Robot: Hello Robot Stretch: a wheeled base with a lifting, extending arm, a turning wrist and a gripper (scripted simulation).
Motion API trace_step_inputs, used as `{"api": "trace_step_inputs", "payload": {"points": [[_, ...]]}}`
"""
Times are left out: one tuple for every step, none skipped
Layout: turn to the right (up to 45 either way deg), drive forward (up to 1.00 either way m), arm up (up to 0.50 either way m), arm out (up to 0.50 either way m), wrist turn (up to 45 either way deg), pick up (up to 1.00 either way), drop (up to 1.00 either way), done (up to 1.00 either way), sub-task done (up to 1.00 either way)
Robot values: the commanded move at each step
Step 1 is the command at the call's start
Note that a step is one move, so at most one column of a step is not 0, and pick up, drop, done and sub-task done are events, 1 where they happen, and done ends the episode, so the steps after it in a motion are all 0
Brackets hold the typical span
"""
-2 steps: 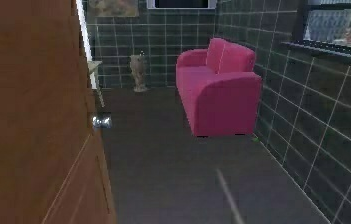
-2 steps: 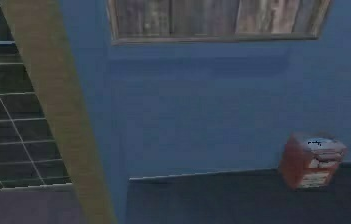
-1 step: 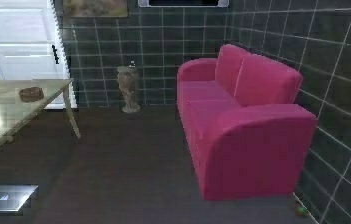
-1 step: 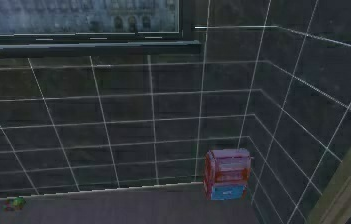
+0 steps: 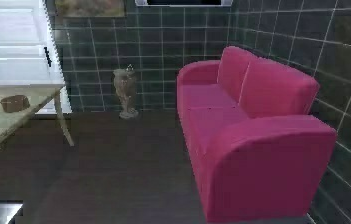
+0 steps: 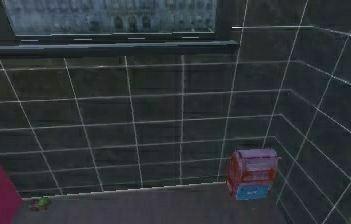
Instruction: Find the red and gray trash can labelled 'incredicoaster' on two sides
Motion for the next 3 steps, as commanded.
{"api": "trace_step_inputs", "payload": {"points": [[-42.0,0.0,0.0,0.0,0.0,0.0,0.0,0.0,0.0],[0.0,0.65,0.0,0.0,0.0,0.0,0.0,0.0,0.0],[-45.0,0.0,0.0,0.0,0.0,0.0,0.0,0.0,0.0]]}}
